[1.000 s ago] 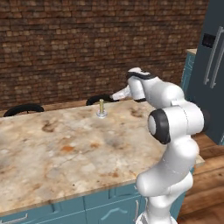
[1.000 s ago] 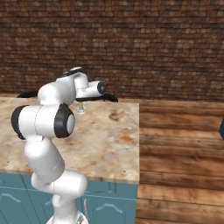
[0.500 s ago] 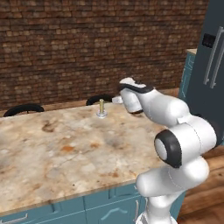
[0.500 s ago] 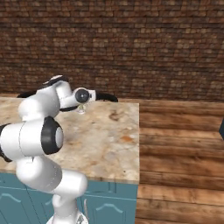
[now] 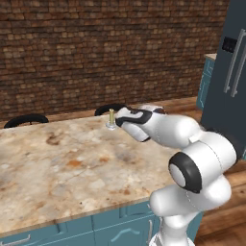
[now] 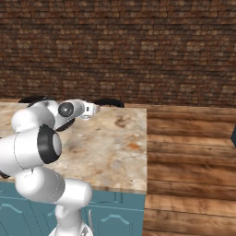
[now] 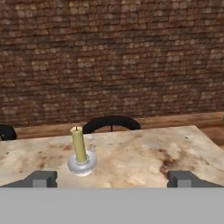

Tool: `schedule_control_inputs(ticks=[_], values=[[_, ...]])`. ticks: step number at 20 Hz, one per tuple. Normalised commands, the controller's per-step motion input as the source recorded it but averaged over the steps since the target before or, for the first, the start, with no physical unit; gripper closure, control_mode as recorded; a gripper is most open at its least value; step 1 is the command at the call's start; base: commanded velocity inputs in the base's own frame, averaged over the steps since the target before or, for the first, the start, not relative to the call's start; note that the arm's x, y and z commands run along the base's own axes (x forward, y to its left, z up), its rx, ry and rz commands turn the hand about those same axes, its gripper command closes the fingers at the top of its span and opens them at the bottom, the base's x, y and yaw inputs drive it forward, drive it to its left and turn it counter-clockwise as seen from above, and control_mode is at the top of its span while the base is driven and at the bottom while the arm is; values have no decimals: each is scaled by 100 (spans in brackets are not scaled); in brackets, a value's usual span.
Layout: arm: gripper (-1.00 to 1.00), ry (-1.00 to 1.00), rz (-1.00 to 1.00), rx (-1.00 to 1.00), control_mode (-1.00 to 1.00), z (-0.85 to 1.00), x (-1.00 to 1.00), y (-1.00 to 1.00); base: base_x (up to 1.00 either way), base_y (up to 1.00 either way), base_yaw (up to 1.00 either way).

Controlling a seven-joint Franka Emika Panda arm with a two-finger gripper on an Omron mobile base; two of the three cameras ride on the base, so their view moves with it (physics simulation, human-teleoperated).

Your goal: Get the candle and the liquor from the cabinet and move them to the dining counter.

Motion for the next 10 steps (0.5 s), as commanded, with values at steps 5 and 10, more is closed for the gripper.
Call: schedule_control_inputs(ticks=[5, 10], values=[[-100, 25, -23, 0, -100, 94, -22, -24, 0, 0, 0], [-100, 31, -29, 0, -100, 99, -27, -4, 0, 0, 0]])
